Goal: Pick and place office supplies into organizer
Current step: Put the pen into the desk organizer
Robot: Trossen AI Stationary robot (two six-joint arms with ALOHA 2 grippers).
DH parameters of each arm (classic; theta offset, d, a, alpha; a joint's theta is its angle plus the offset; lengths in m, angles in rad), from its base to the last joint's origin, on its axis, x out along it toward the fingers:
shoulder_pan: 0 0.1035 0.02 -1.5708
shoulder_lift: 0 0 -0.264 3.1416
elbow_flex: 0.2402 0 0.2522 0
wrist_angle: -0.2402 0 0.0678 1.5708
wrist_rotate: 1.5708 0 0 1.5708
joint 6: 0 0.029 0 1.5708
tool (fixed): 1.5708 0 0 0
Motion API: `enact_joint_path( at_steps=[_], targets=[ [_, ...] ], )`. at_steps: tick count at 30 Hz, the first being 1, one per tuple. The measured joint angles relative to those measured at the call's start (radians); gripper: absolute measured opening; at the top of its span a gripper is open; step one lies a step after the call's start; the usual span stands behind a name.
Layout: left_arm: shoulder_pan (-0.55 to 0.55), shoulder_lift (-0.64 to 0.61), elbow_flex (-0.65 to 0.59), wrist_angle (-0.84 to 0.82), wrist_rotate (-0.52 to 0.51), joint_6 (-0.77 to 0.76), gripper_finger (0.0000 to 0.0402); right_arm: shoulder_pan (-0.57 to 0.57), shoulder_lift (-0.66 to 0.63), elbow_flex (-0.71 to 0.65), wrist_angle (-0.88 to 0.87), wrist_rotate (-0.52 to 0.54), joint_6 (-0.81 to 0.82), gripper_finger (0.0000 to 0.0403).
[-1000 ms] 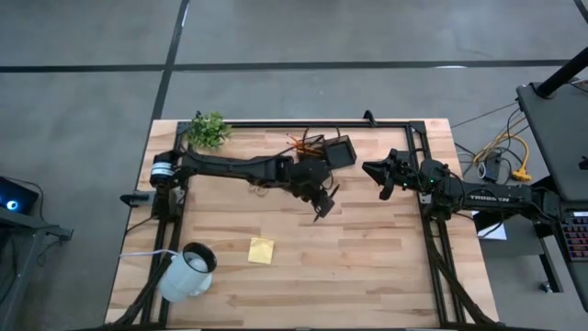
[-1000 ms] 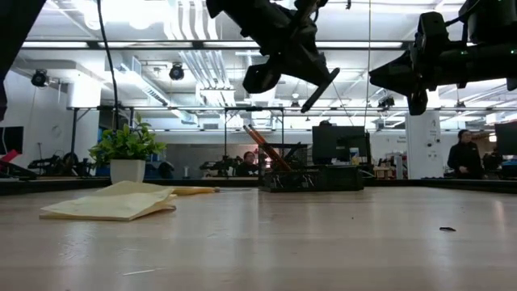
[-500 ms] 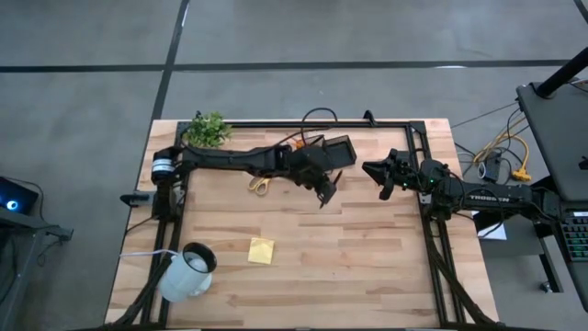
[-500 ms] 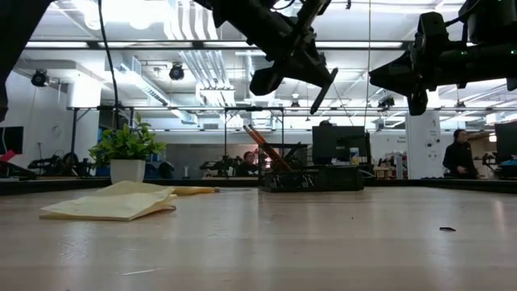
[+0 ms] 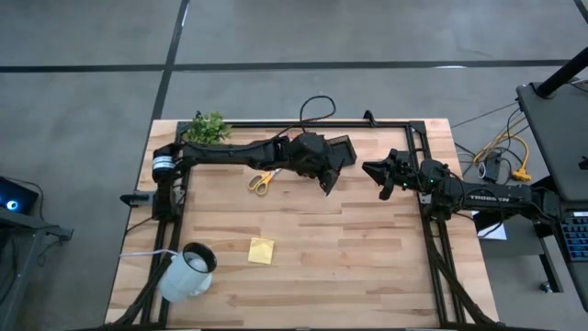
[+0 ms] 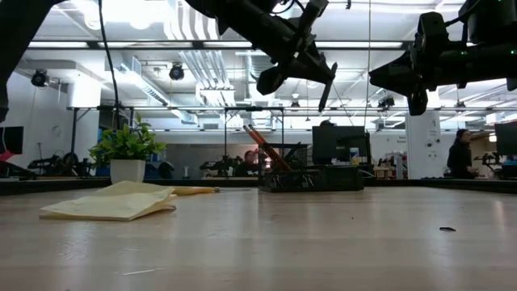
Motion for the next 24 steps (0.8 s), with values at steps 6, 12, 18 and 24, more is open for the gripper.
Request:
enact_joint_path(
  at_steps=[6,12,18,24],
  targets=[
    [0.033,0.0,-0.002,0.034,-0.005,0.055,0.0005,0.0,0.0,0.0,0.0,0.0,0.0,0.0057],
    [0.076,0.0,-0.001,0.073,-0.005,0.094,0.0005,0.001,0.0,0.0,0.0,0.0,0.0,0.0057],
    [0.117,0.0,-0.003,0.109,-0.007,0.135,0.0005,0.0,0.0,0.0,0.0,0.0,0.0,0.0057],
    [0.144,0.0,-0.003,0.12,-0.04,0.2,0.0005,0.0,0.0,0.0,0.0,0.0,0.0,0.0057]
  ],
)
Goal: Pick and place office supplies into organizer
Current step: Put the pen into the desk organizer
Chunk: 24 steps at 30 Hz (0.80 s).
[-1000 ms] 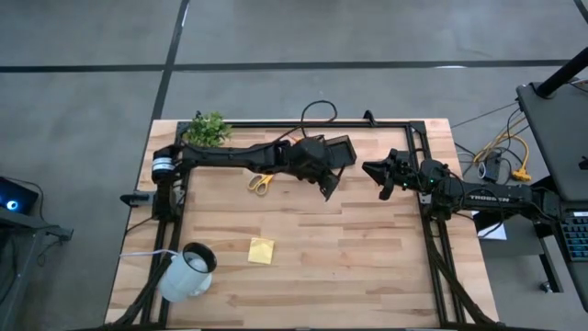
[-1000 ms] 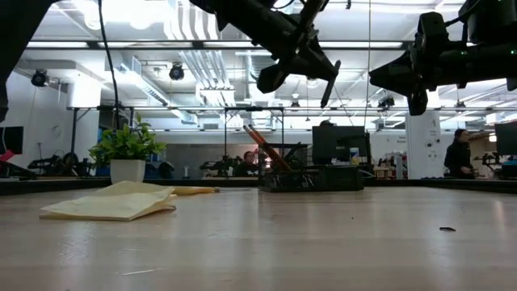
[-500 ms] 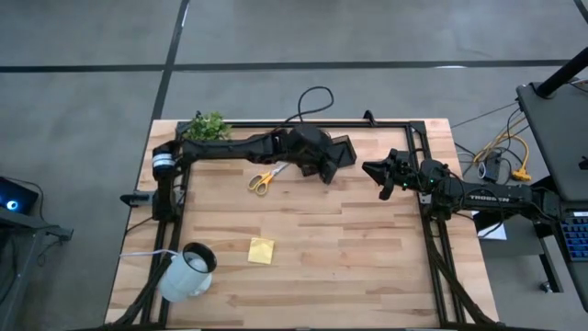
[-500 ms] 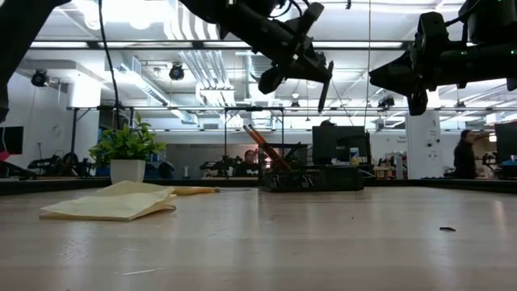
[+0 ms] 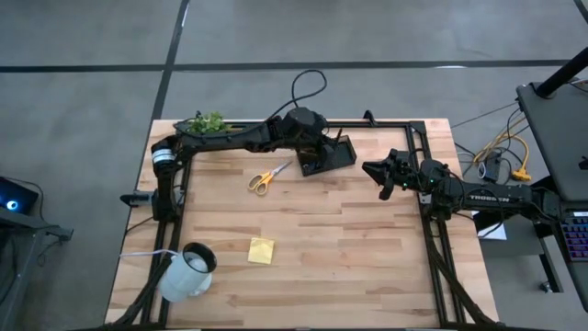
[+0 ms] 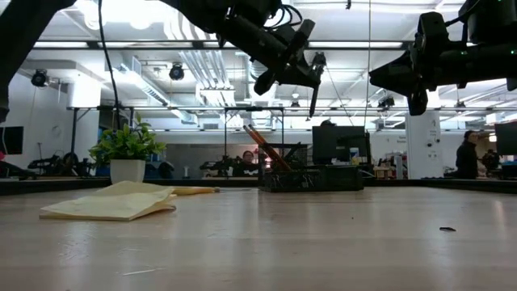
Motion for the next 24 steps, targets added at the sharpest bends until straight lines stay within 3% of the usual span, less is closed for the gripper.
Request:
enact_joint_path(
  at_steps=[10,16,24],
  targets=[
    [0.024,0.0,-0.002,0.01,-0.134,0.128,0.0004,0.0,0.0,0.0,0.0,0.0,0.0,0.0057],
    [0.024,0.0,-0.003,0.01,-0.282,0.131,0.0004,0.0,0.0,0.0,0.0,0.0,0.0,0.0057],
    [0.025,0.015,-0.005,0.011,-0.367,0.165,0.0004,-0.001,0.0,0.0,0.0,0.0,0.0,0.0057]
  ],
)
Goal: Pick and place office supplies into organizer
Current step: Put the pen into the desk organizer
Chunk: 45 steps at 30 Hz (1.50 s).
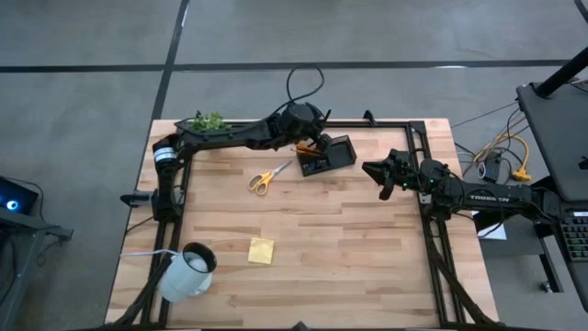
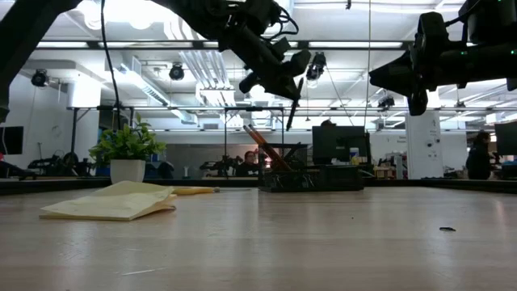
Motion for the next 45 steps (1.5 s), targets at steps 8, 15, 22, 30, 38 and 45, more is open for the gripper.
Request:
enact_joint_path(
  at_steps=[8,15,22,30,38,45],
  targets=[
    [0.004,0.0,-0.049,0.11,-0.048,0.016,0.0004,0.0,0.0,0.0,-0.007,0.0,0.0,0.0057],
    [0.005,0.001,-0.099,0.188,-0.051,0.006,0.0004,0.0,0.0,0.0,-0.03,0.0,0.0,0.0057],
    [0.007,0.001,-0.115,0.19,-0.051,0.009,0.0004,0.0,0.0,0.0,-0.031,0.0,0.0,0.0057],
    [0.007,0.001,-0.188,0.238,-0.047,0.007,0.0004,0.001,0.0,0.0,-0.031,0.001,0.0,0.0057],
    [0.007,0.001,-0.24,0.298,-0.046,0.008,0.0004,0.001,0.0,0.0,-0.031,0.001,0.0,0.0057],
    [0.007,0.001,-0.249,0.296,-0.044,0.009,0.0004,0.001,0.0,0.0,-0.038,0.0,0.0,0.0057]
  ],
)
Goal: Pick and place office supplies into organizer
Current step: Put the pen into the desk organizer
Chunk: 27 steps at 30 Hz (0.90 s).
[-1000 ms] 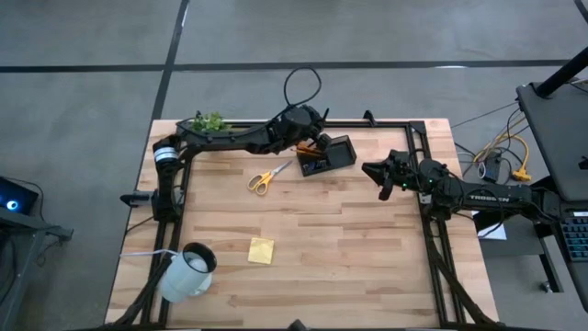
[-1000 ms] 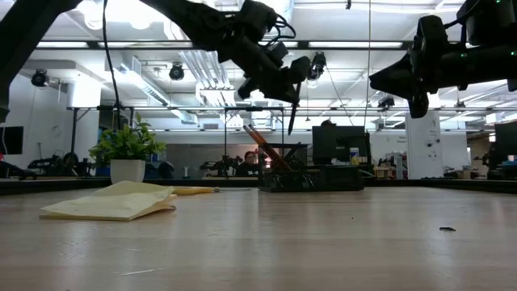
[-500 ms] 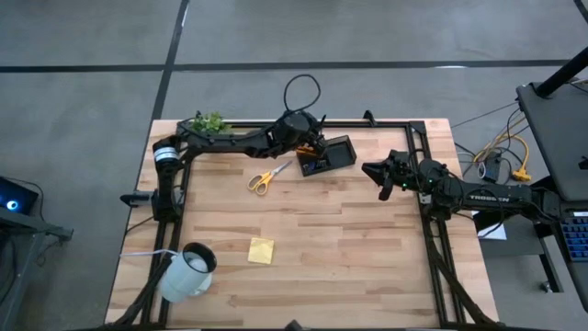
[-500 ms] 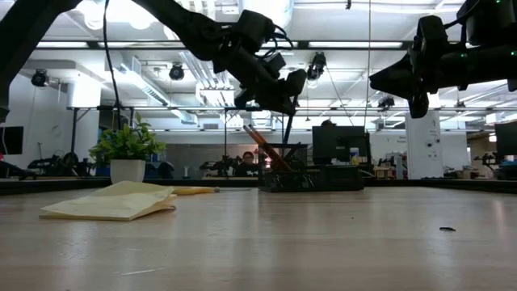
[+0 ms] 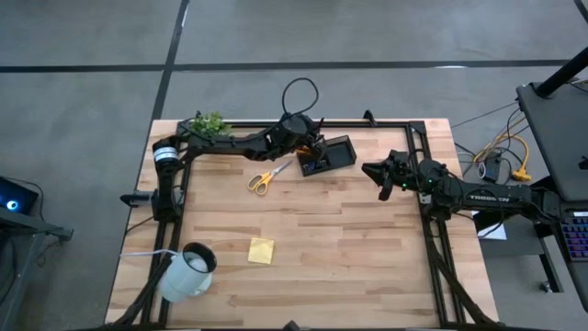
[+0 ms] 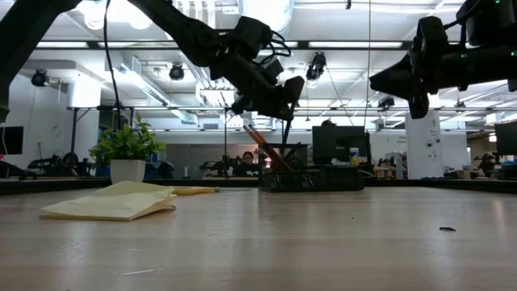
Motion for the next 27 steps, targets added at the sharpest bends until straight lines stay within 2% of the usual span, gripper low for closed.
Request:
enact_joint_path(
  at_steps=[14,27],
  targets=[
    [0.0,0.0,-0.064,-0.002,0.007,0.001,0.0004,0.0,0.0,0.0,-0.007,-0.001,0.0,0.0057],
    [0.003,0.0,-0.069,-0.02,0.007,0.002,0.0004,-0.001,0.0,0.0,-0.007,-0.001,0.0,0.0057]
  ],
)
